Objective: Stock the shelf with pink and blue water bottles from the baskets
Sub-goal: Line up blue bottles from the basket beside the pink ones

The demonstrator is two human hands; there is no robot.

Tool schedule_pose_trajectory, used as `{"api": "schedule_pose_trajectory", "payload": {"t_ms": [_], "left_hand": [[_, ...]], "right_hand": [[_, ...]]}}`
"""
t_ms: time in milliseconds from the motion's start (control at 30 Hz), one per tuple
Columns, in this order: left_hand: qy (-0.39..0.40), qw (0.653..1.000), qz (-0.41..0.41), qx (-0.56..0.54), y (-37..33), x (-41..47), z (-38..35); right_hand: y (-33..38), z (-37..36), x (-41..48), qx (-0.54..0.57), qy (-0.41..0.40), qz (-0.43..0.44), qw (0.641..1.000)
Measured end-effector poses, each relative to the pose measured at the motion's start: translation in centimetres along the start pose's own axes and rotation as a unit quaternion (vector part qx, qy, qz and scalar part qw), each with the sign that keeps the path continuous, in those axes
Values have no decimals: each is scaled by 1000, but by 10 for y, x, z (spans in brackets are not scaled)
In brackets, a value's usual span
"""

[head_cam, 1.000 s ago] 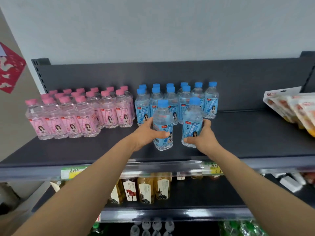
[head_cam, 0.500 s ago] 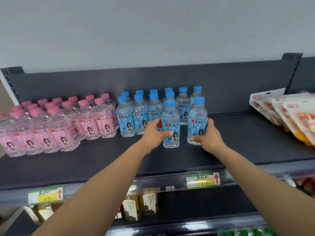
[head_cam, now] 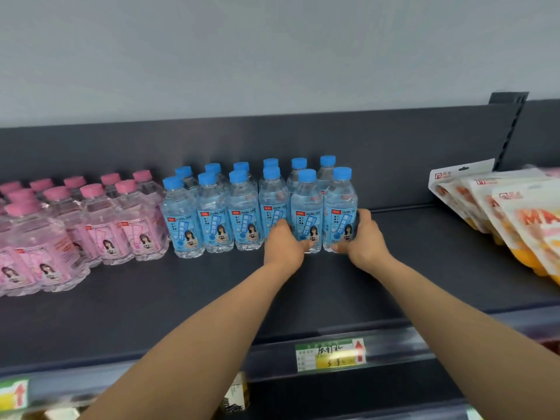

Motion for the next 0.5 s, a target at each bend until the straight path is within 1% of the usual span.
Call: {"api": "schedule_pose_trajectory", "payload": {"t_ms": [100,200,333,400,500], "left_hand": [[-24,999,11,41,-4,1,-2],[-22,998,15,61,-4,4,-2],[10,996,11,86,0,7,6],[35,997,-5,67,3,4,11],[64,996,-45,35,4,-8,23]], "right_hand": [[3,-4,6,-5,-17,-6,1000],[6,-7,11,-4,-17,-11,1000],[8,-3,6,-10,-20,-30,999],[6,-1,-1,-6,-20,-31,999],[9,2,-20,16,-24,-11,1000]]}}
Point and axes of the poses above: each hand's wrist, its own x-axis towards the middle knuckle, its own z-axis out of the back of the hand, y = z × x, the point moved 1 cm from there along x, towards the middle knuckle, and after that the axes turned 10 degrees about -z, right-handed, at the moved point
